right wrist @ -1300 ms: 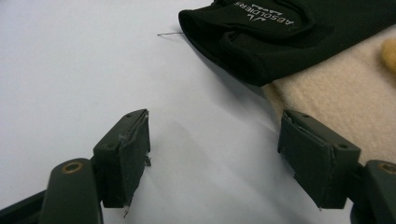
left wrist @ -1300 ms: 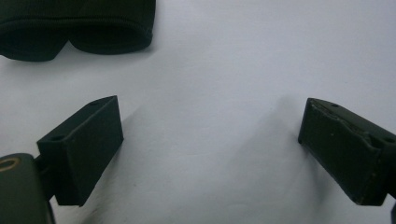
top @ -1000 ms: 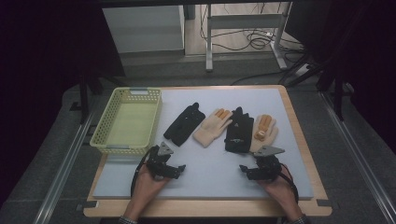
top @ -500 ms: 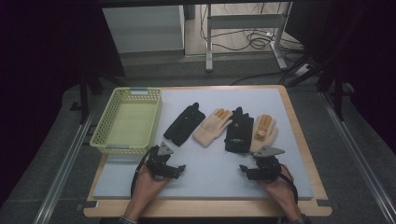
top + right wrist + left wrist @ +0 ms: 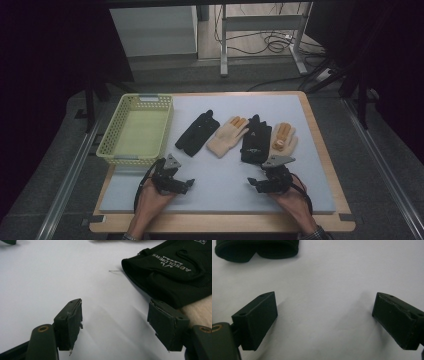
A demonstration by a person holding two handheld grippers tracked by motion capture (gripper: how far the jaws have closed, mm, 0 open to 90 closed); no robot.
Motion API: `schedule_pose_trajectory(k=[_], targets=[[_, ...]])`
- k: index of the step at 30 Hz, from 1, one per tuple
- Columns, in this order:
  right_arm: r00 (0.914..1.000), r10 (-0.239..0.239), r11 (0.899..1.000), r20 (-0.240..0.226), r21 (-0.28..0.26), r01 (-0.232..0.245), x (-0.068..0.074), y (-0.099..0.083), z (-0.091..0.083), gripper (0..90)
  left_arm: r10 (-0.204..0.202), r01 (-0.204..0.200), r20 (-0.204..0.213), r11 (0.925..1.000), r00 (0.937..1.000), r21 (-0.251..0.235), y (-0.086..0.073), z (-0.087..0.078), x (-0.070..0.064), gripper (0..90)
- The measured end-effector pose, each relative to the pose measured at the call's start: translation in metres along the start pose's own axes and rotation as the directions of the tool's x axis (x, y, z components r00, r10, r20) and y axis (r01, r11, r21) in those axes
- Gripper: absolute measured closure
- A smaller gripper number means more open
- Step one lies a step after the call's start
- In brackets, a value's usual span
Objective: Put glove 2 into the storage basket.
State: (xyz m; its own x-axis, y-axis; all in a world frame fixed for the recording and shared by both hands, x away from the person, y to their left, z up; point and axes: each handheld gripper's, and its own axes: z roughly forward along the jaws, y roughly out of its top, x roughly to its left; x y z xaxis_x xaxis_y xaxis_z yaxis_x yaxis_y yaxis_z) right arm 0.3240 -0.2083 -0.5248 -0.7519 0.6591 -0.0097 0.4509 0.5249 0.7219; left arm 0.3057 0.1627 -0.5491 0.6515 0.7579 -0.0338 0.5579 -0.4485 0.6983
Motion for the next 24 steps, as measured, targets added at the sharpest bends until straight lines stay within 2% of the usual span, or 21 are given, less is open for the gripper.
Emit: schedule_pose_trajectory(k=[7, 12, 17, 19, 24], targets=[[0.9996, 0.009, 1.0, -0.027, -0.028, -0.01, 0.001, 0.01, 0.003, 27.8, 0.001, -0.001, -0.004, 1.0, 1.0, 0.003, -0.004, -0.003, 0.003, 4.9], [0.9985, 0.004, 0.998, -0.054, -0.055, -0.007, 0.004, 0.028, 0.011, 27.8, -0.012, 0.012, 0.0, 0.9999, 0.9999, -0.004, -0.009, -0.007, 0.006, 5.8], [0.9988, -0.015, 0.998, -0.047, -0.061, 0.012, 0.006, 0.044, 0.021, 27.9, -0.012, 0.013, 0.002, 0.9999, 0.9999, -0.007, -0.009, -0.007, 0.006, 5.8], [0.9993, -0.024, 0.998, -0.03, -0.064, 0.022, 0.006, 0.05, 0.025, 31.4, -0.012, 0.012, 0.0, 0.9999, 0.9999, -0.008, -0.01, -0.007, 0.006, 5.8], [0.9987, -0.011, 0.995, -0.05, -0.099, 0.006, 0.004, 0.069, 0.036, 37.5, -0.013, 0.013, 0.001, 0.9999, 0.9999, -0.009, -0.01, -0.007, 0.006, 5.8]])
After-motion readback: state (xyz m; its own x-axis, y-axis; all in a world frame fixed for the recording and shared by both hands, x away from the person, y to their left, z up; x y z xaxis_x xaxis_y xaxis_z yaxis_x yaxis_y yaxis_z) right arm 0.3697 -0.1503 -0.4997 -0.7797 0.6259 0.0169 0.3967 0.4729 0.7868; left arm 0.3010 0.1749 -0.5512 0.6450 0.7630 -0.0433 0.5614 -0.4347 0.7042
